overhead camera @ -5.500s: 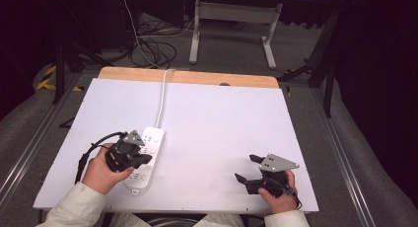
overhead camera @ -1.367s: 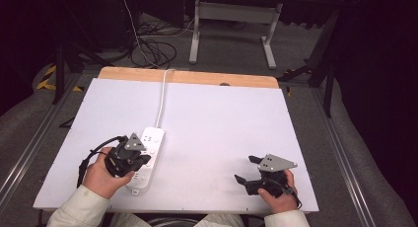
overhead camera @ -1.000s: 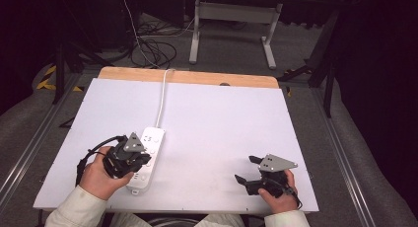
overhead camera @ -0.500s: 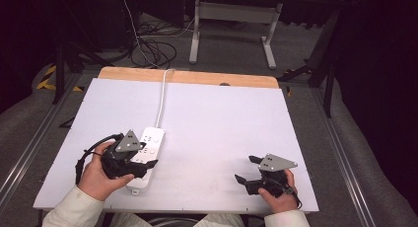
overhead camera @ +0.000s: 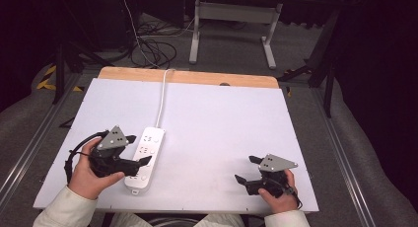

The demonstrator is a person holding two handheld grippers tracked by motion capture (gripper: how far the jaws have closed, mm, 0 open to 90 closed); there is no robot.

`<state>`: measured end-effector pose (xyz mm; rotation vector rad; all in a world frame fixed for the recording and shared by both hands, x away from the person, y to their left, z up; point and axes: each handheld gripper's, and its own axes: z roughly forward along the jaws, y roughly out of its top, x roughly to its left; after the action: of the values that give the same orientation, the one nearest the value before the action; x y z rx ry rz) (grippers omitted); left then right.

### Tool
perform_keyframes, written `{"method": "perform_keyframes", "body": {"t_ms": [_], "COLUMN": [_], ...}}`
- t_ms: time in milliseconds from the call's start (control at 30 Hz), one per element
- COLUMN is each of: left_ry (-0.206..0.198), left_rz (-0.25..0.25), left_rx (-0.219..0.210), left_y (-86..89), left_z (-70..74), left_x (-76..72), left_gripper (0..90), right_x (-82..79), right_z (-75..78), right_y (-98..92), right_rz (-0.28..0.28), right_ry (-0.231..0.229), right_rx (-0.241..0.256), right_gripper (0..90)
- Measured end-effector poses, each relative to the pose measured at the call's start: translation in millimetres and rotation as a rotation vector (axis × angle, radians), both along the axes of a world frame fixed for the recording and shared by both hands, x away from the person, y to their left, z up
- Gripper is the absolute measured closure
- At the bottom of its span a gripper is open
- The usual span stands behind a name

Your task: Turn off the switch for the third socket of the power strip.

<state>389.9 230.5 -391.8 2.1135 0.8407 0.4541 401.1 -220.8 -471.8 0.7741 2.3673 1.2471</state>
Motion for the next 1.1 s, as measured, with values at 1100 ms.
{"method": "perform_keyframes", "body": {"t_ms": [1100], "left_ry": [-0.121], "left_rz": [0.089], "left_rx": [-0.165], "left_y": [71.4], "left_z": [-50.5], "left_x": [-10.1], "left_gripper": [14.4], "right_x": [-0.5], "right_z": [0.4], "right_y": [-0.6], "right_rz": [-0.001], "right_ry": [-0.001], "right_rx": [0.005], "right_gripper": [18.5]}}
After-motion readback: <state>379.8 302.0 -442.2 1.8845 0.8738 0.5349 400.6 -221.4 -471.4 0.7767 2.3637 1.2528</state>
